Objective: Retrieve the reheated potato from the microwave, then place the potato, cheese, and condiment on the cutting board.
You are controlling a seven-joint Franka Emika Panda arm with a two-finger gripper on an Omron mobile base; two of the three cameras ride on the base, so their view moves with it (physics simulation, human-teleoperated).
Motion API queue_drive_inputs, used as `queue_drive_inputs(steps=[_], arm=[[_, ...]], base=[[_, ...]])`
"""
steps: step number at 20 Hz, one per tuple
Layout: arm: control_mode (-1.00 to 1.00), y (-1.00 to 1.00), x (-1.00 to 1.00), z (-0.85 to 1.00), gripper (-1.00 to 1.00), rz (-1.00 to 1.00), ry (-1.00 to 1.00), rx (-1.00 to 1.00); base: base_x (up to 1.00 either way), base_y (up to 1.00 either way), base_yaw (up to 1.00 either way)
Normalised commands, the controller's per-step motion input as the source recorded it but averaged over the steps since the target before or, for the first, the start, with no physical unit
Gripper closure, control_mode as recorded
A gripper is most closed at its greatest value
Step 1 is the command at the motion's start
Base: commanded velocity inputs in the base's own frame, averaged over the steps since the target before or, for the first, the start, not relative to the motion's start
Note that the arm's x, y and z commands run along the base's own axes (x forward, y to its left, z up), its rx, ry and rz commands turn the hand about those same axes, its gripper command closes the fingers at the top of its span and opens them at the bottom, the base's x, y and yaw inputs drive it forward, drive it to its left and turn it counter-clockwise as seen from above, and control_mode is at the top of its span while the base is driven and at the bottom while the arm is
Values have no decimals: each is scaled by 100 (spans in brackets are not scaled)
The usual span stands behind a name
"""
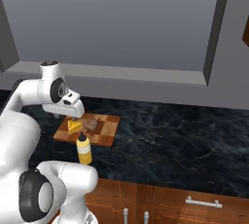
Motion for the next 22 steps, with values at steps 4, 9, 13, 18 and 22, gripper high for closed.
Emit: queue_drive_inputs(steps=[4,9,13,18,22], arm=[[-100,-53,-56,41,-100,-2,0,0],[-100,-35,-70,18,-100,0,0,0],[-100,-13,-59,0,-100,0,-6,0],[-100,-11,-5,-6,-100,0,-16,0],[-100,-14,6,-21,-100,0,-11,2]], base=[[0,0,0],[0,0,0],[0,0,0],[0,0,0],[0,0,0]])
